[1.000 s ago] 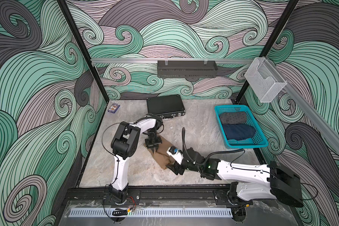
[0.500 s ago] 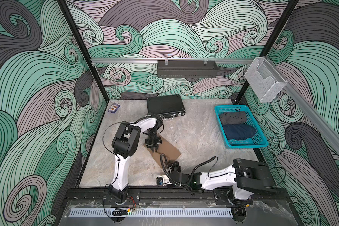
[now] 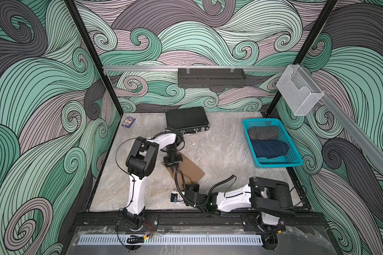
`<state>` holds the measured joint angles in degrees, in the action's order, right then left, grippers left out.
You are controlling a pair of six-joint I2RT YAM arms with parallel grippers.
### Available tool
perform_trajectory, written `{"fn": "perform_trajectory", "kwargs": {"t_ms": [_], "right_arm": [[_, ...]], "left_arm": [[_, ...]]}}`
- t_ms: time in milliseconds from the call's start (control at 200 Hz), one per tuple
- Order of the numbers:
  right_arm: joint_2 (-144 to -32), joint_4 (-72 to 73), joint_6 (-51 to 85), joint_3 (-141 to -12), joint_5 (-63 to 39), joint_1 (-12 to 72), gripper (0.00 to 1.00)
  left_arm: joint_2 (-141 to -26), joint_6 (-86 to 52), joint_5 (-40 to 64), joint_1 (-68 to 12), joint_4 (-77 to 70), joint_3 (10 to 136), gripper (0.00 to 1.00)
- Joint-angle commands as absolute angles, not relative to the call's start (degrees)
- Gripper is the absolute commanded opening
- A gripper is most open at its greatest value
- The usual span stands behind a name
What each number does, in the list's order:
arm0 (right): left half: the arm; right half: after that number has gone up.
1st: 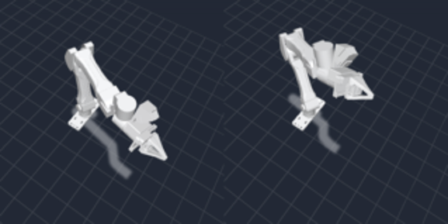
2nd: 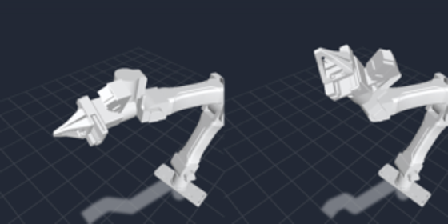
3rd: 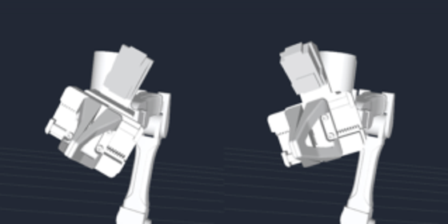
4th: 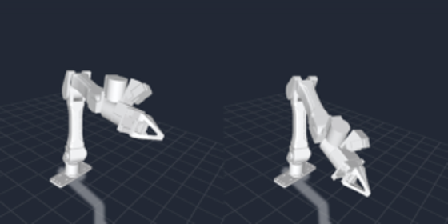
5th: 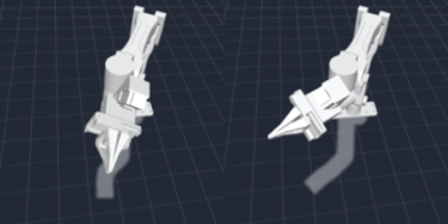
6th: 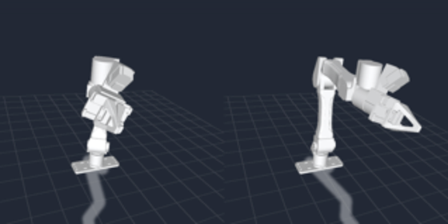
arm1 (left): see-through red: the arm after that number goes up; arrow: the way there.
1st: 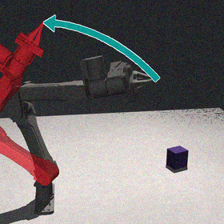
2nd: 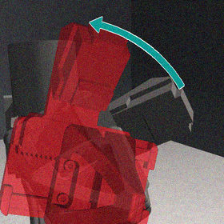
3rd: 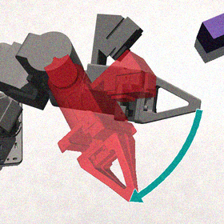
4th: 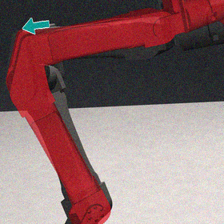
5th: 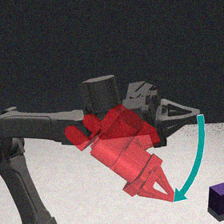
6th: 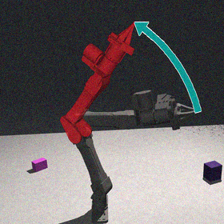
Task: Roll up the skirts
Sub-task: Roll the skirt at the center of the board.
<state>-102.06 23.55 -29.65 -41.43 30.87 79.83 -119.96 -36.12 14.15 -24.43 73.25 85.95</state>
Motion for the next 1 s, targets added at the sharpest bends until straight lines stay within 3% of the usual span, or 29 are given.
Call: {"fn": "perform_trajectory", "kwargs": {"t_ms": [0,130,320,601,991], "right_arm": [[-99.3,17.3,-15.6,-40.5,23.5,77.1,0.02],[-96.9,19.0,-11.2,-37.4,18.3,75.1,0.0],[-95.1,19.0,-5.5,-35.5,8.5,69.9,0.0],[-92.6,24.2,6.0,-31.7,-6.2,60.8,0.0],[-96.3,33.0,26.3,-31.9,-34.4,43.6,0.0]], "left_arm": [[-116.6,-37.6,13.9,-22.5,71.9,84.3,0.08],[-113.0,-38.2,14.9,-19.6,69.0,83.0,0.31],[-111.7,-37.0,14.6,-16.3,68.7,85.2,0.49],[-110.5,-36.3,16.7,-11.9,66.4,85.8,0.48],[-95.5,-35.9,16.2,-10.8,59.5,77.6,0.5]]}}
